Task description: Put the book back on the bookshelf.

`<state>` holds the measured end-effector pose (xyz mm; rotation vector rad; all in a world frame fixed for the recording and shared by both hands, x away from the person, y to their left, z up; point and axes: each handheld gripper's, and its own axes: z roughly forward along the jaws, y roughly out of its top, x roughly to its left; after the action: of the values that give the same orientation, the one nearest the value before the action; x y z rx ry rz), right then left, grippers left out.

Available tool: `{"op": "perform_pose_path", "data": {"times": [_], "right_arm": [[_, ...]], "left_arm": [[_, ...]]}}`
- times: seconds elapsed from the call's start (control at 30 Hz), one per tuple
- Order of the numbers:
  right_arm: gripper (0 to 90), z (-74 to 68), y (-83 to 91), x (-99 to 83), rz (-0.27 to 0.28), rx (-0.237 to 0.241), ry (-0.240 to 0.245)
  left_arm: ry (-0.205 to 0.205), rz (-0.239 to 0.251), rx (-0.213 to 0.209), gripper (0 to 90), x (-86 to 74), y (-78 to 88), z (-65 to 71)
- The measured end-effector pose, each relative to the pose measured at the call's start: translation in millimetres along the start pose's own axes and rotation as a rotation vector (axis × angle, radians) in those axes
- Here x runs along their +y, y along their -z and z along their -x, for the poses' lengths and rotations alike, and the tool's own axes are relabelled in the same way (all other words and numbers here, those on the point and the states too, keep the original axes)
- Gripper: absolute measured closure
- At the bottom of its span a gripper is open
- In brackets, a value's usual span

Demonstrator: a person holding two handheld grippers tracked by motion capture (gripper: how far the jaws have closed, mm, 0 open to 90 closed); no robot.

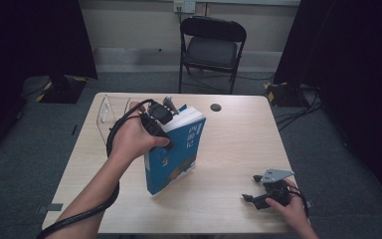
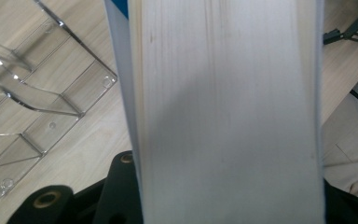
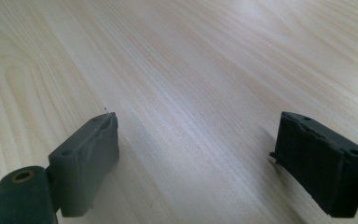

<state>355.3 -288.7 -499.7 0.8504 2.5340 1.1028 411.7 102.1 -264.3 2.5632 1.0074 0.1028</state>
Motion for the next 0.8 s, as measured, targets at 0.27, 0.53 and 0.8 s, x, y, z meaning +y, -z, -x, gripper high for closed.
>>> {"op": "perform_pose_path", "data": {"times": [0.27,0.53,0.8], "right_arm": [[12.9,0.0,0.0,0.0,0.0,0.001,0.0],[12.9,0.0,0.0,0.0,0.0,0.0,0.0],[12.9,0.0,0.0,0.0,0.0,0.0,0.0]], "left_arm": [[0.034,0.003,0.012,61.7,-5.9,5.2,-8.5],[0.061,0.01,0.024,61.7,-11.6,9.0,-16.3],[0.109,0.025,0.036,61.7,-18.5,13.2,-25.0]]}}
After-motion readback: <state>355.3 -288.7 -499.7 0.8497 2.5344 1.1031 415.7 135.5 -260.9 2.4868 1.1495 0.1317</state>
